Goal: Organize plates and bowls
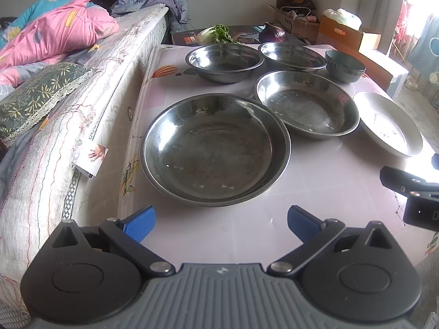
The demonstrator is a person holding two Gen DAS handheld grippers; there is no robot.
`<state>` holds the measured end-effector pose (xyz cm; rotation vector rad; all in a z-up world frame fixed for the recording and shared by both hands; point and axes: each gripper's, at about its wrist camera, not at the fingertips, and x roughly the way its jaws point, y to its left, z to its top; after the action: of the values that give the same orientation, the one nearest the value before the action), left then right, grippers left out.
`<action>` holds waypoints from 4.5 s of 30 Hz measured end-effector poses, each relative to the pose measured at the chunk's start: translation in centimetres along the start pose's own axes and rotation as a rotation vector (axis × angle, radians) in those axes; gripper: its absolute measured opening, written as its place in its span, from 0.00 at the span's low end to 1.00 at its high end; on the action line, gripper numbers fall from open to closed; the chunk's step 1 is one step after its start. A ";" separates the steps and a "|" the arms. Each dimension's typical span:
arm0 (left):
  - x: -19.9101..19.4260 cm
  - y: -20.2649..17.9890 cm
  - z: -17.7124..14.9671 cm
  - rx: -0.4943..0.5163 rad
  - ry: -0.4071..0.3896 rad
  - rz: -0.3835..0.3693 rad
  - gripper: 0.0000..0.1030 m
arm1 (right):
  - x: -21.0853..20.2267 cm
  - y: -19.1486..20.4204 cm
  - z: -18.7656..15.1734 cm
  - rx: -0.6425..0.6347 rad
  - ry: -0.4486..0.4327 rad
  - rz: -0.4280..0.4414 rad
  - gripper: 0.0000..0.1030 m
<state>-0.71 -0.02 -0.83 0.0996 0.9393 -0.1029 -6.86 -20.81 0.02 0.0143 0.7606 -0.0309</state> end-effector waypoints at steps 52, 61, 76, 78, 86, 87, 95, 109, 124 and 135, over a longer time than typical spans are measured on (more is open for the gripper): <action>4.6 4.8 13.8 0.069 -0.186 0.099 1.00 | 8.2 -4.6 10.5 0.324 -0.109 0.309 0.99; 10.8 5.2 20.0 0.096 -0.224 0.056 0.97 | 17.1 -2.5 17.2 0.373 -0.047 0.474 0.94; 22.4 4.5 24.4 0.084 -0.006 0.114 0.41 | 28.1 1.7 20.7 0.232 0.112 0.421 0.39; 23.1 4.7 24.5 0.083 0.020 0.131 0.32 | 28.9 2.0 20.5 0.218 0.131 0.417 0.33; 23.1 6.5 23.8 0.047 0.051 0.125 0.29 | 30.3 2.6 20.0 0.204 0.167 0.420 0.24; 23.0 6.8 23.7 0.045 0.054 0.122 0.28 | 30.4 2.8 20.2 0.200 0.166 0.421 0.24; 22.7 8.6 23.3 -0.001 0.067 0.106 0.28 | 32.3 4.3 21.5 0.178 0.175 0.439 0.15; 21.6 9.5 22.7 0.002 0.073 0.061 0.33 | 31.7 5.6 21.2 0.064 0.214 0.483 0.12; 24.0 9.6 22.9 -0.016 0.122 0.064 0.36 | 33.2 5.5 21.4 0.100 0.231 0.504 0.14; 23.8 9.3 23.0 -0.016 0.115 0.086 0.33 | 32.8 6.2 21.7 0.084 0.213 0.503 0.14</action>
<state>32.89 5.13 -6.20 0.1321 1.0495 -0.0106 32.07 -15.87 -6.85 0.2923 0.9506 0.4224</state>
